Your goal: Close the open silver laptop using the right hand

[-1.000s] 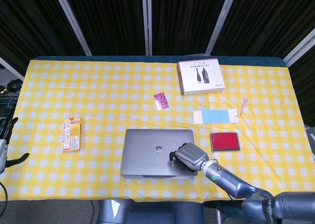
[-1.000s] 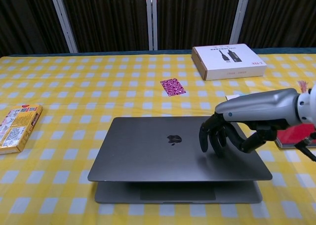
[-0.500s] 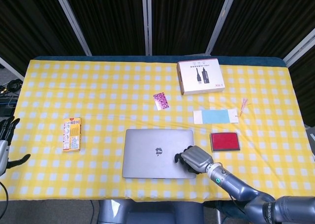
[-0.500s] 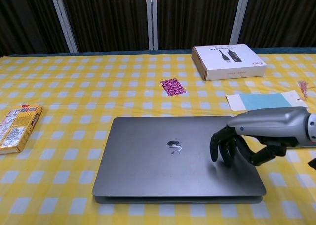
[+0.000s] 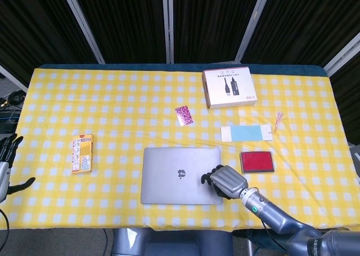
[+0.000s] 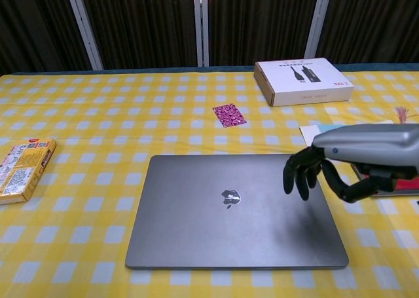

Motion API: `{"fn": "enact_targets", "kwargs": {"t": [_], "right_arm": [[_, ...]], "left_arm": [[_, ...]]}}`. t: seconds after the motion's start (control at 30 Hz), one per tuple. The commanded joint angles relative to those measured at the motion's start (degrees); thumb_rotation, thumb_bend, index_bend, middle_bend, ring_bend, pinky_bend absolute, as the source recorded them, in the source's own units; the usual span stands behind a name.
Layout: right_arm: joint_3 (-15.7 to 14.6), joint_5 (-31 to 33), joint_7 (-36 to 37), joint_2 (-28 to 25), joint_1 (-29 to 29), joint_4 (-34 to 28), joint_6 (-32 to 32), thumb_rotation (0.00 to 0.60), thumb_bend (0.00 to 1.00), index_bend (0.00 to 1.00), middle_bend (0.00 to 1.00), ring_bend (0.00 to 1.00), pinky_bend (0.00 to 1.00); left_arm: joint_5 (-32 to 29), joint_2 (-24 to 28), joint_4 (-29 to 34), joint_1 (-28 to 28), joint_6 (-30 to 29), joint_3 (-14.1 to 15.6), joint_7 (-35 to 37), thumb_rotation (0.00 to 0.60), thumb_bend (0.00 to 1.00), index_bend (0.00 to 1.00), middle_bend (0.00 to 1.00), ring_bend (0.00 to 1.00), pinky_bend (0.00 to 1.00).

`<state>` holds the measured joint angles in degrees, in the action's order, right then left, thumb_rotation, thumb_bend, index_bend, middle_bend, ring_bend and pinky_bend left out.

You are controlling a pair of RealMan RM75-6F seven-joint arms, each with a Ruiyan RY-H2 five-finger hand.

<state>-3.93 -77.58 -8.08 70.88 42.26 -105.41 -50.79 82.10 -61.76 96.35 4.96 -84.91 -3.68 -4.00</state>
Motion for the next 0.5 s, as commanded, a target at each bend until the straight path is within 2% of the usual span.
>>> {"fn": "enact_targets", "kwargs": {"t": [0.03,0.1,0.17,0.2,0.3,0.5], "right_arm": [[0.2,-7.3,-0.1,-4.6,-4.1,-2.5,-9.4,0.600,0.82,0.35,0.36,0.33,0.24],[0.1,-10.4,0.4,-6.4,-6.6,-2.4,-14.8,0.600,0.39,0.30,0.26,0.24,0.14],[0.0,-12.8,0.5,-7.7,-9.4,-1.4,-20.3,0.600,0.13,0.22,0.17,0.15,0.05],[0.1,-14.0,0.6,-8.1,-11.1,-0.3,-23.5,0.600,0.05,0.17,0.12,0.10,0.02],[0.1,-15.4,1.9,-8.0,-15.2,2.9,-30.4,0.600,0.00,0.08,0.02,0.01,0.00],[0.2,-14.9,4.7,-6.2,-22.3,9.7,-40.0,0.600,0.00,0.01,0.00,0.00,0.00]], "left_arm": [[0.4,0.2,0.1,-0.1,-0.3,0.1,0.4,0.600,0.00,0.00,0.00,0.00,0.00],[0.9,0.3,0.2,-0.3,-0.6,0.2,0.7,0.600,0.00,0.00,0.00,0.00,0.00],[1.5,0.5,0.4,-0.5,-1.2,0.4,1.0,0.600,0.00,0.00,0.00,0.00,0.00],[1.9,0.6,0.4,-0.6,-1.5,0.5,1.1,0.600,0.00,0.00,0.00,0.00,0.00],[2.6,0.7,0.4,-0.8,-2.0,0.7,1.5,0.600,0.00,0.00,0.00,0.00,0.00],[3.1,0.7,-0.2,-0.8,-1.9,0.8,2.5,0.600,0.00,0.00,0.00,0.00,0.00]]}}
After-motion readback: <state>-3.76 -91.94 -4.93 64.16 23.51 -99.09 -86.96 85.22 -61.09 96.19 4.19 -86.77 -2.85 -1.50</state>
